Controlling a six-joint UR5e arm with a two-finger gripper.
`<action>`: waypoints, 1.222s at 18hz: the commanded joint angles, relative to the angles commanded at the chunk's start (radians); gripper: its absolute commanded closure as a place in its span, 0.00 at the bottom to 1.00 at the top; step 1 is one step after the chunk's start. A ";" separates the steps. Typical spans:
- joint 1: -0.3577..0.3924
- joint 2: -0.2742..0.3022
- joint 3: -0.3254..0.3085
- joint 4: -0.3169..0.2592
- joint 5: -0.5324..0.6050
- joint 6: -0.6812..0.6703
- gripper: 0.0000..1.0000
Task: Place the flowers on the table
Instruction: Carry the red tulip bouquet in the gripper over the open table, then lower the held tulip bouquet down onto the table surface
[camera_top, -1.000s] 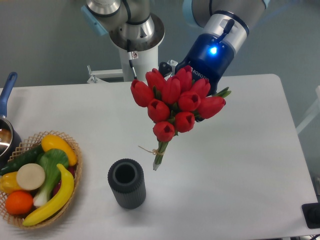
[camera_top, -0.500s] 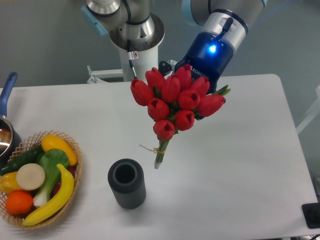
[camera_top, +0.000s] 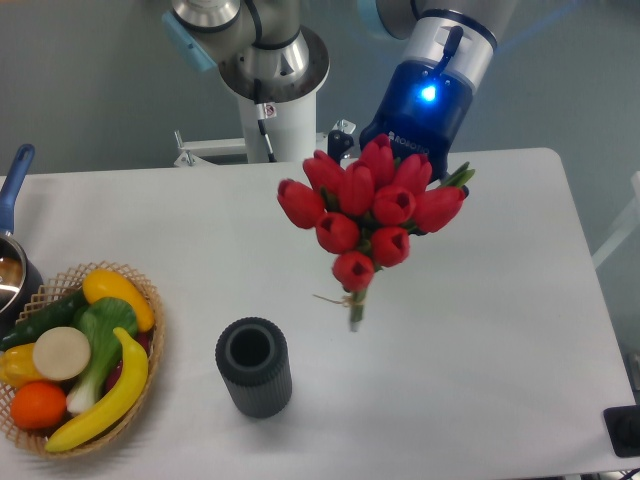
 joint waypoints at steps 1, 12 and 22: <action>-0.002 0.002 -0.005 -0.003 0.018 0.015 0.57; -0.092 -0.014 -0.107 -0.014 0.452 0.256 0.55; -0.104 -0.044 -0.215 -0.015 0.692 0.537 0.55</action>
